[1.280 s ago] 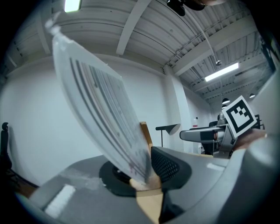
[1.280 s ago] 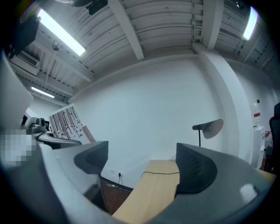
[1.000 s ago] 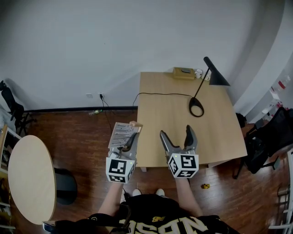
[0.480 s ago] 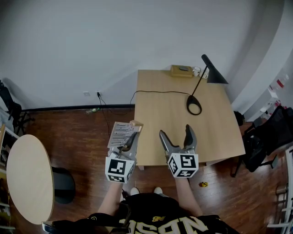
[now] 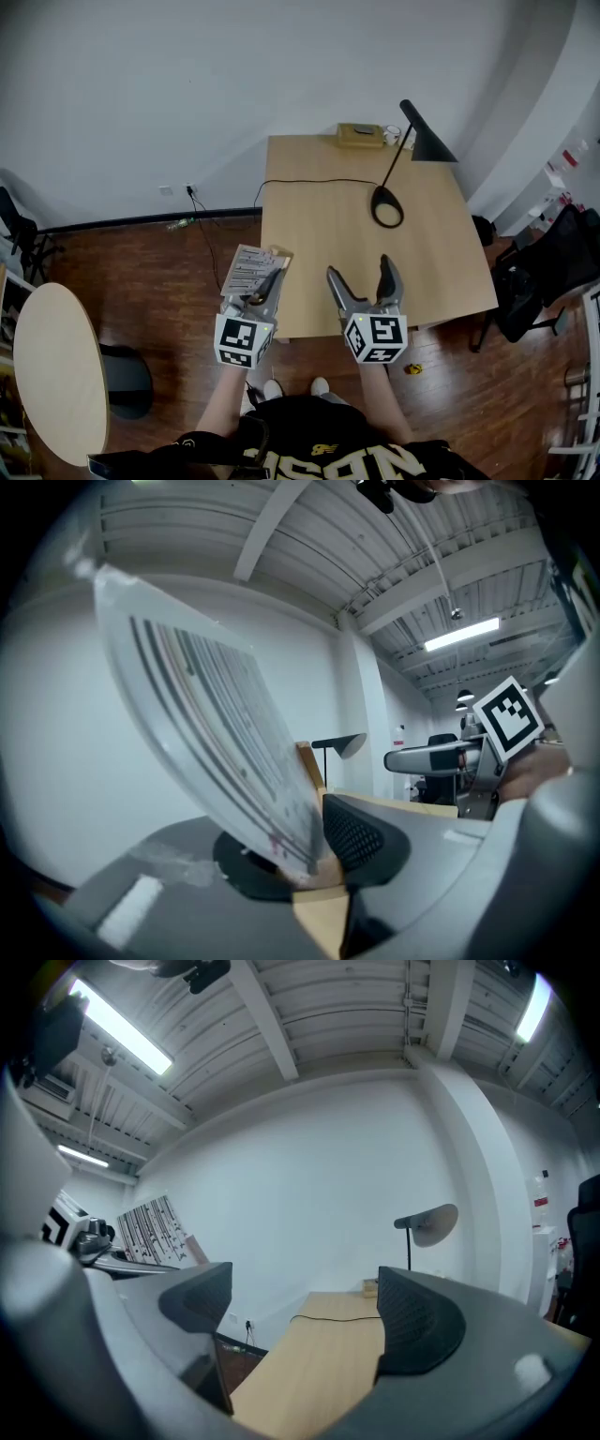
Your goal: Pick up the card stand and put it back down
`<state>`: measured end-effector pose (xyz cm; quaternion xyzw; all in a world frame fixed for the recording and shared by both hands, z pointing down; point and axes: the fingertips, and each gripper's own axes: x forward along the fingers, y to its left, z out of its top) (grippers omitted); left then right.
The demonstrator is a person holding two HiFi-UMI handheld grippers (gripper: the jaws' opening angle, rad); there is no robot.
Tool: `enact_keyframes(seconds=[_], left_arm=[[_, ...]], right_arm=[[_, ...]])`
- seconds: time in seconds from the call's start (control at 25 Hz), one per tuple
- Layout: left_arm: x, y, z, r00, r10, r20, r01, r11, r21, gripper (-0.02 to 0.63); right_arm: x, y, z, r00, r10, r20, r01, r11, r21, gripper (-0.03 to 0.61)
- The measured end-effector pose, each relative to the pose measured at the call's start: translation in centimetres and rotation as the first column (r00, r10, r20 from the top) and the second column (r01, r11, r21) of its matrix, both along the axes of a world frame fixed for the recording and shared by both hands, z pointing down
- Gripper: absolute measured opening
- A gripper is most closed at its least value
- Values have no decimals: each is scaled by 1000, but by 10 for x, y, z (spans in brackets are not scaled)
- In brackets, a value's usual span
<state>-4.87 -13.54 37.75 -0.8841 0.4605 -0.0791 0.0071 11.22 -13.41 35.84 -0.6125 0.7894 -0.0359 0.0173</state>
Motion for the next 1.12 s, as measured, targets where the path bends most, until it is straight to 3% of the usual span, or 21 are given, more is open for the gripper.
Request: enact_keyframes(seconds=[0.12,0.24,0.44,0.6,0.88,1.04,1.12], left_arm=[[22,-15,12,995,80,63,-79,997,-16,100],[57,-37,28,972,205,115,-201,979,-41,100],[113,-71,71,895,422,144,-409,905,-114,98],[159,-94,119,796,571,203,-547,821,-165,97],[239,-85,211,579,777,247,-749,626,-216,95],[268,-75,271,462,832,306,-801,540,-259,94],[274,-68,305,419,846,331,-804,514,-297,95]], right_arm=[[24,8,11,999,35,0,-35,999,-19,483],[57,20,30,996,86,5,-86,995,-56,483],[97,35,77,988,156,15,-152,978,-142,483],[119,39,123,978,204,49,-190,959,-210,483],[138,65,188,963,260,73,-231,934,-272,483],[148,71,220,959,279,48,-251,917,-310,483],[151,75,234,956,290,43,-259,905,-338,483]])
